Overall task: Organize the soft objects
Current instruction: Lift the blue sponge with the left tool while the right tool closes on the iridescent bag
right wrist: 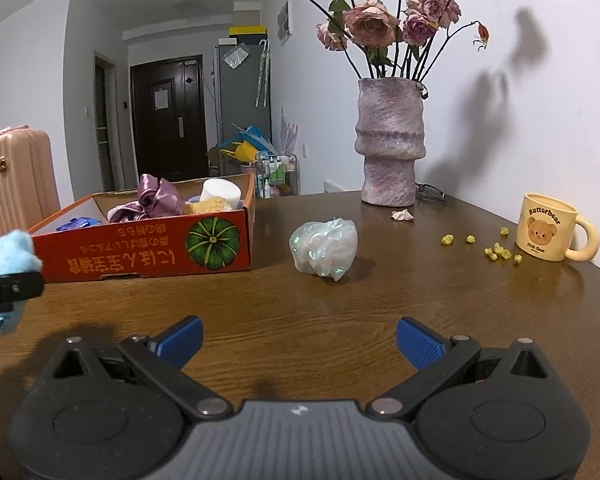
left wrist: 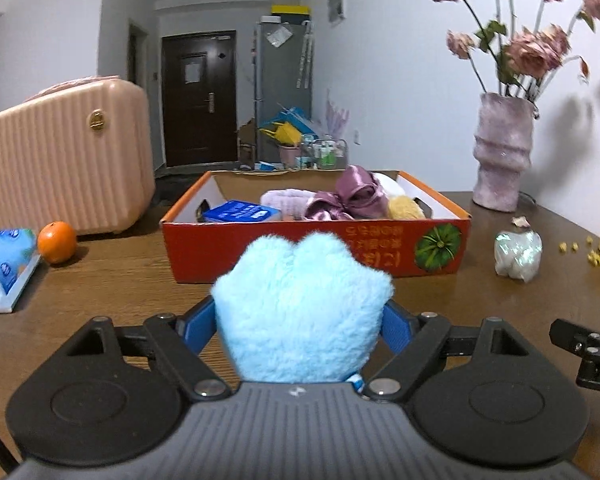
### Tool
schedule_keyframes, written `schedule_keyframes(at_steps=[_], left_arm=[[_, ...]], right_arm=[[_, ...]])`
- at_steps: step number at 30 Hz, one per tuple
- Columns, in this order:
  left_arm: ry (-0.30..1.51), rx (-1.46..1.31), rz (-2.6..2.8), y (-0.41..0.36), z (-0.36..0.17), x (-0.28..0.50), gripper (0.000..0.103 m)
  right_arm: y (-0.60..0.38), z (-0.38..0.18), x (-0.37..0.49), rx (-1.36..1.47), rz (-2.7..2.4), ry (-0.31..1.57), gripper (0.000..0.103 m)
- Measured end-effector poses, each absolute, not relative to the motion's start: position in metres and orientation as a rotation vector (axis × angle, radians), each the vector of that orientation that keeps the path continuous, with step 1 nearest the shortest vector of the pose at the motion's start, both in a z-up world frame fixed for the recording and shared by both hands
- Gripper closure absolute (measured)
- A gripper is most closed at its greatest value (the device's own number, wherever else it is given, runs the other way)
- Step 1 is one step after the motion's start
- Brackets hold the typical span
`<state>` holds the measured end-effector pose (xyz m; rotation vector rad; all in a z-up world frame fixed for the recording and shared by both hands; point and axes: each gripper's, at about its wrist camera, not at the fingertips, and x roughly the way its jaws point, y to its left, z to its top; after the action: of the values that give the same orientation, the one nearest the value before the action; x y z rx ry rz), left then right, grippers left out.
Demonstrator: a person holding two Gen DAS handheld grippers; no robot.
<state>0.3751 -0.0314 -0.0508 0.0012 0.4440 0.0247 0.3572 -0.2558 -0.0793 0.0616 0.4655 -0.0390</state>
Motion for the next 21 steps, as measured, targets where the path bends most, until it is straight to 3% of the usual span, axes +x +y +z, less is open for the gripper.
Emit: schedule_keyframes(at_steps=[21], left_arm=[[0.440,-0.056,0.132,0.012,-0.051,0.393,0.020]], right_arm=[[-0.269,-0.091,0.482,0.065,-0.112,0.554,0.000]])
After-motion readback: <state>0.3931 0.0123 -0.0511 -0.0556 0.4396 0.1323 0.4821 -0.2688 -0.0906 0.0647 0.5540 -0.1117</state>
